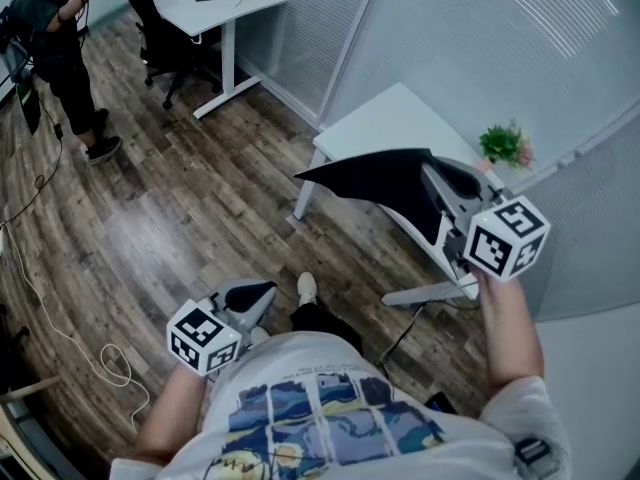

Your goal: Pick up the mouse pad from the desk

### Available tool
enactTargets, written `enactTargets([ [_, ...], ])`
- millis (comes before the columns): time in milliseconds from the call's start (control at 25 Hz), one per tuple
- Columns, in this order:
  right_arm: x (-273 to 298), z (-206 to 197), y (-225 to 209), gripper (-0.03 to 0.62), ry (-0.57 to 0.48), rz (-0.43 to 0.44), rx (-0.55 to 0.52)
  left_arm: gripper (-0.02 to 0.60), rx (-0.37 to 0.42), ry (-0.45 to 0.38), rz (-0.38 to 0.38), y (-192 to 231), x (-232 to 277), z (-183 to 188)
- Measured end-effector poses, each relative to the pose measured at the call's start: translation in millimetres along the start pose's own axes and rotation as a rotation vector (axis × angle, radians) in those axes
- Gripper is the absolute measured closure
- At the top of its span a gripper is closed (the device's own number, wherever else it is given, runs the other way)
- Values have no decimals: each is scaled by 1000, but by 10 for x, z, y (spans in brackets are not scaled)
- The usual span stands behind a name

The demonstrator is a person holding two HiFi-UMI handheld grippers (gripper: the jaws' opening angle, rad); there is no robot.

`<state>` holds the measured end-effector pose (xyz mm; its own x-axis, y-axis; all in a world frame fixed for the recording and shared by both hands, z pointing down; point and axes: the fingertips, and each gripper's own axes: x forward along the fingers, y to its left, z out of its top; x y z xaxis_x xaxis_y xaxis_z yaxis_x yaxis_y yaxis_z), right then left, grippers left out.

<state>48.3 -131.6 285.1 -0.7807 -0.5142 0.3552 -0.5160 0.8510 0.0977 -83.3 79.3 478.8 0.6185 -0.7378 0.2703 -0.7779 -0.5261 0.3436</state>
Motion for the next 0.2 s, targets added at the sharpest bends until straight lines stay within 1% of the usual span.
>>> enactTargets([
  [200, 140, 66, -47, 566, 0, 9, 1, 580, -3, 8, 2, 133, 51, 67],
])
